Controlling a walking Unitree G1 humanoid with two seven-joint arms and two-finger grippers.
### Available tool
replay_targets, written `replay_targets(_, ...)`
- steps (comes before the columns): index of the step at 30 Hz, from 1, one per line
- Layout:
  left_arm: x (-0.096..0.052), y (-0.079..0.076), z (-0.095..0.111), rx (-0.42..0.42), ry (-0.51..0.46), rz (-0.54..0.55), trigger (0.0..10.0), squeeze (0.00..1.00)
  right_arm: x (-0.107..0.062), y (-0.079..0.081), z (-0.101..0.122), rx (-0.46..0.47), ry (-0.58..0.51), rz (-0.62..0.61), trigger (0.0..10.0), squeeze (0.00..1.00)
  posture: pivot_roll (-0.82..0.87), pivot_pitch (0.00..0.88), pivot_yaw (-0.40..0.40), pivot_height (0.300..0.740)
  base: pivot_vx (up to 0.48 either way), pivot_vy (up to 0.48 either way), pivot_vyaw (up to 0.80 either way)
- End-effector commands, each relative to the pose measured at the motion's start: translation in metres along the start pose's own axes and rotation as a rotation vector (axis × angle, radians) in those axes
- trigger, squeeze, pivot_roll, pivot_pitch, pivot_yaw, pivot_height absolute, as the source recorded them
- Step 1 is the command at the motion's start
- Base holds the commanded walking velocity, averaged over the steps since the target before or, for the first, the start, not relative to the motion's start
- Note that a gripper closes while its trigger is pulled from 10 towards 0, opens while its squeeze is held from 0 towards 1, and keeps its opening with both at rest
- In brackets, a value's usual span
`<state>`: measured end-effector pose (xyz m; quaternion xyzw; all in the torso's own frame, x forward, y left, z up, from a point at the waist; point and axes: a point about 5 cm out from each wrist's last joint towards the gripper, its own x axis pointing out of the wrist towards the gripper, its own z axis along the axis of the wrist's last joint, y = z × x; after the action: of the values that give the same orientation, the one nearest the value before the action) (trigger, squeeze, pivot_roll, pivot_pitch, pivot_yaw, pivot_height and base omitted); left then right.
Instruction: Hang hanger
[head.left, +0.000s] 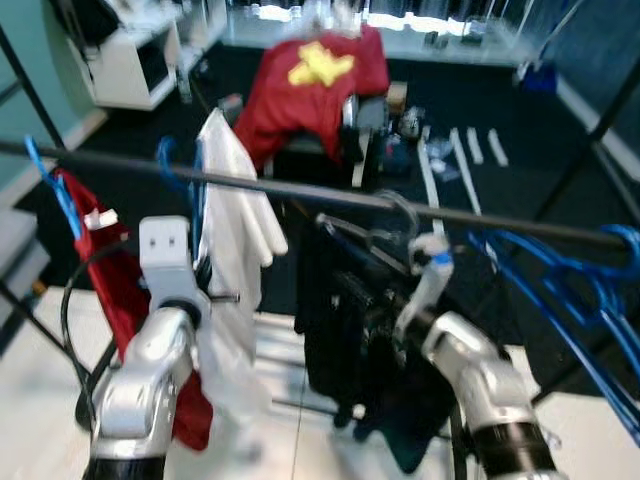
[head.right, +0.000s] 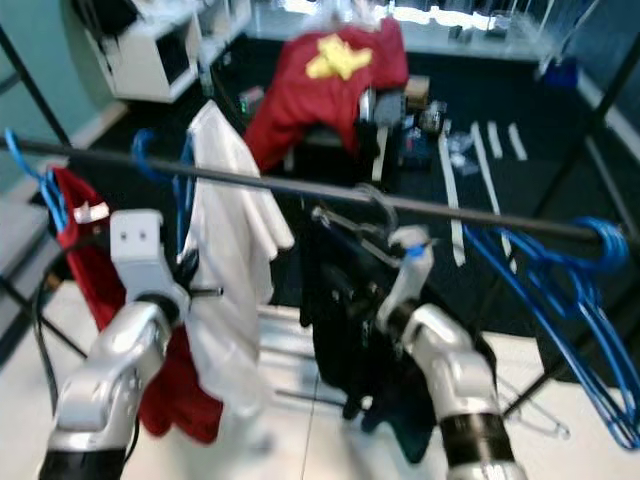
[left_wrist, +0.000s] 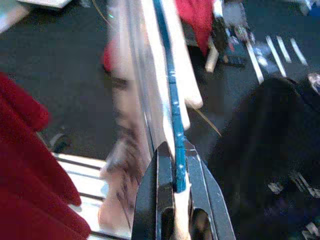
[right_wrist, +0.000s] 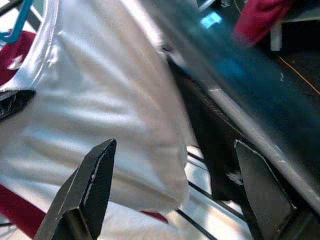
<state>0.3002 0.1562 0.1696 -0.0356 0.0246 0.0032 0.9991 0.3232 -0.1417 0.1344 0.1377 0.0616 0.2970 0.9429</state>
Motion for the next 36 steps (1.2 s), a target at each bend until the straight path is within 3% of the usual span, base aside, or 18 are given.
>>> replay_targets(1, -0.001, -0.008, -0.018, 0.027, 0.118, -0.044, 10.0, 0.00, -0.004, -0.004, -0.004, 0.005, 0.016, -0.025, 10.0, 0.00, -0.12, 0.117, -0.007, 0.740, 0.000, 0.000, 0.00)
replay_targets(2, -0.001, -0.008, -0.018, 0.027, 0.118, -0.044, 10.0, 0.00, -0.004, -0.004, -0.004, 0.005, 0.016, -0.025, 10.0, 0.00, -0.12, 0.117, -0.007, 0.740, 0.000, 0.000, 0.00)
replay_targets(4, -0.005, -0.010, -0.042, 0.039, 0.244, -0.055, 10.0, 0.00, -0.003, -0.004, -0.004, 0.008, 0.016, -0.029, 10.0, 0.00, -0.12, 0.120, -0.003, 0.740, 0.000, 0.000, 0.00)
replay_targets(9, -0.007, -0.011, -0.048, 0.039, 0.265, -0.065, 10.0, 0.00, -0.003, -0.004, -0.004, 0.011, 0.015, -0.032, 10.0, 0.00, -0.12, 0.120, -0.003, 0.740, 0.000, 0.000, 0.00)
replay_targets(16, -0.007, -0.026, -0.045, 0.069, 0.249, -0.191, 10.0, 0.00, -0.003, -0.003, -0.005, 0.009, 0.020, -0.030, 10.0, 0.00, -0.11, 0.115, 0.001, 0.740, 0.000, 0.000, 0.00)
replay_targets(22, -0.009, -0.027, -0.053, 0.113, 0.306, -0.213, 10.0, 0.00, -0.002, -0.002, -0.006, 0.003, 0.022, -0.031, 10.0, 0.00, -0.11, 0.112, 0.007, 0.740, 0.000, 0.000, 0.00)
replay_targets(23, -0.012, -0.023, -0.055, 0.123, 0.321, -0.208, 10.0, 1.00, -0.002, -0.002, -0.007, 0.003, 0.023, -0.030, 10.0, 0.00, -0.11, 0.110, 0.005, 0.740, 0.000, 0.000, 0.00)
replay_targets(30, -0.017, -0.016, -0.049, 0.113, 0.296, -0.243, 10.0, 1.00, -0.001, -0.002, -0.007, 0.001, 0.025, -0.027, 10.0, 0.00, -0.11, 0.106, 0.005, 0.740, 0.000, 0.000, 0.00)
replay_targets(36, -0.030, -0.004, -0.030, 0.027, 0.195, -0.374, 10.0, 1.00, -0.001, -0.002, -0.007, -0.002, 0.022, -0.023, 10.0, 0.00, -0.11, 0.103, 0.007, 0.740, 0.000, 0.000, 0.00)
